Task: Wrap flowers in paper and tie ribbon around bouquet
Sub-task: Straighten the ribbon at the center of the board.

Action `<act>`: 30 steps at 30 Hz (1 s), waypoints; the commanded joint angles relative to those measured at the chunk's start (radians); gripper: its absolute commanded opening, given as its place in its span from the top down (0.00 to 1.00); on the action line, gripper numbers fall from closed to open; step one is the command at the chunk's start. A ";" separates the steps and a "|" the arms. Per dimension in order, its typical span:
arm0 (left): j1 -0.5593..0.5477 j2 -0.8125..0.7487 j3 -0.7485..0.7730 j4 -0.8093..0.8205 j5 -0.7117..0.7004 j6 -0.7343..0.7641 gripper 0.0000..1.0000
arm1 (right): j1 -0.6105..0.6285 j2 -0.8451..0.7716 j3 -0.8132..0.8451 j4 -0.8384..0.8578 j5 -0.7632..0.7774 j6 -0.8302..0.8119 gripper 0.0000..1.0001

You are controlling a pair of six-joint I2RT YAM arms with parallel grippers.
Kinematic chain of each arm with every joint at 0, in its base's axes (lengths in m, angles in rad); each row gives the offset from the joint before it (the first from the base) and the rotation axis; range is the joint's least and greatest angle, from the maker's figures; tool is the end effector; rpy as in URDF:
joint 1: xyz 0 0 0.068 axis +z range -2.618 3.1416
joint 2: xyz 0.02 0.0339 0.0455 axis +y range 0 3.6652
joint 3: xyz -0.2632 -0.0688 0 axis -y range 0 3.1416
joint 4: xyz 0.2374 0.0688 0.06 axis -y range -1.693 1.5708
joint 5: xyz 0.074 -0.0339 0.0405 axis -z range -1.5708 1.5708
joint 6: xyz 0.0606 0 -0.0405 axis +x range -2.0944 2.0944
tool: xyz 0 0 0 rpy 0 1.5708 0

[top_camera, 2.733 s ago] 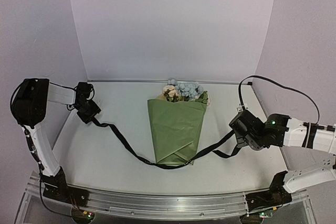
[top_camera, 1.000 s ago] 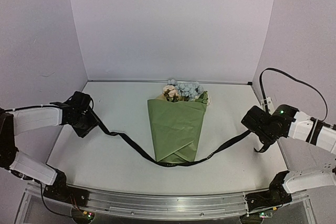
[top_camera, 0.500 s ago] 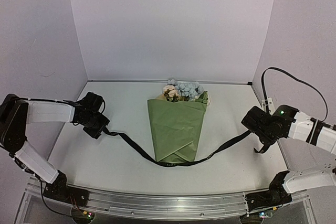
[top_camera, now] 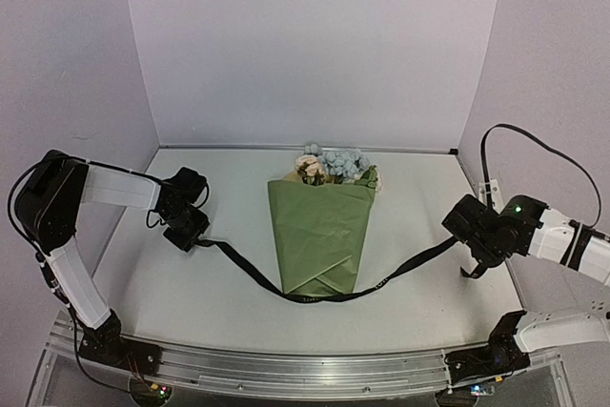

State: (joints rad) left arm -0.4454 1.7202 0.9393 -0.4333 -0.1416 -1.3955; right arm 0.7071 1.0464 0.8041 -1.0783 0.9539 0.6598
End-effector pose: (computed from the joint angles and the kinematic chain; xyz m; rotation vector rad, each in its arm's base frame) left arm 0.2896 -0.1288 0.1237 -1.3129 2.4743 -0.2814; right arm 0.1538 0.0664 0.2370 0.0933 2.2605 -0.7253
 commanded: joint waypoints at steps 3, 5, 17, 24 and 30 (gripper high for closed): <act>-0.004 0.070 0.075 -0.083 -0.022 0.002 0.64 | -0.003 -0.023 -0.025 0.033 0.012 0.022 1.00; -0.004 0.099 0.088 -0.090 -0.028 0.016 0.78 | -0.002 -0.026 -0.032 0.035 0.016 0.023 1.00; 0.016 -0.091 -0.015 -0.288 -0.345 0.085 1.00 | -0.003 -0.004 -0.051 0.036 0.040 -0.005 1.00; 0.087 -0.352 -0.277 -0.285 -0.358 0.057 1.00 | -0.003 0.072 -0.070 0.039 0.014 0.081 1.00; 0.086 -0.391 -0.325 -0.255 -0.323 0.074 1.00 | -0.020 0.131 -0.061 0.038 0.126 0.064 1.00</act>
State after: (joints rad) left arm -0.3580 1.3502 0.6253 -0.7060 -0.4559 -1.3320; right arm 0.7053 1.1454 0.7330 -1.0392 0.9742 0.7127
